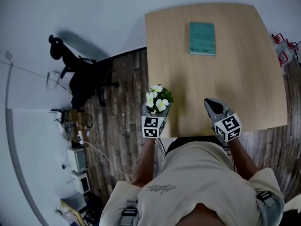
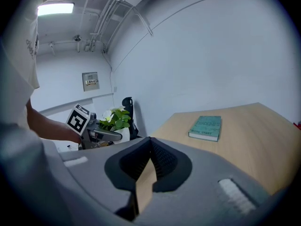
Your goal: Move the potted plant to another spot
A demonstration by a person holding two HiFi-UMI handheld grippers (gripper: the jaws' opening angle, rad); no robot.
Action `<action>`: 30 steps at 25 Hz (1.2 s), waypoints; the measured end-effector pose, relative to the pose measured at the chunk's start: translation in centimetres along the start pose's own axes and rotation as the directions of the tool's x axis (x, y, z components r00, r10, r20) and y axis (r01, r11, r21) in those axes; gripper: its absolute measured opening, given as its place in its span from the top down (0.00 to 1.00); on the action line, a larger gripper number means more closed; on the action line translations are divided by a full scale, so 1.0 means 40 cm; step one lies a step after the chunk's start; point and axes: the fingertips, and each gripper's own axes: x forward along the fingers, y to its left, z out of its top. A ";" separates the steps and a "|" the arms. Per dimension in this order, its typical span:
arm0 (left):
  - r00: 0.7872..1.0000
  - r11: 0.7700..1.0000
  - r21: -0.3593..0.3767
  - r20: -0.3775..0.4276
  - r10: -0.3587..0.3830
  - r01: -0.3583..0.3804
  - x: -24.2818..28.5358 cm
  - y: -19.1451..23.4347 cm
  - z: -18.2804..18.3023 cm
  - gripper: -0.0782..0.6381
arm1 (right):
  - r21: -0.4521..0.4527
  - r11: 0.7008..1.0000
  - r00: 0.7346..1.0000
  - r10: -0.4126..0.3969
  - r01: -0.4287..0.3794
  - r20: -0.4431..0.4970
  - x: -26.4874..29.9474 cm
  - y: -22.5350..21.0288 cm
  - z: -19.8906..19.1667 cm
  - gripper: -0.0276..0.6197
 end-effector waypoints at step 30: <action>0.972 0.968 0.123 0.054 -0.228 0.220 0.084 -0.210 0.006 0.39 | 0.035 0.970 0.970 -0.241 0.242 -0.013 -0.226 -0.006 -0.053 0.95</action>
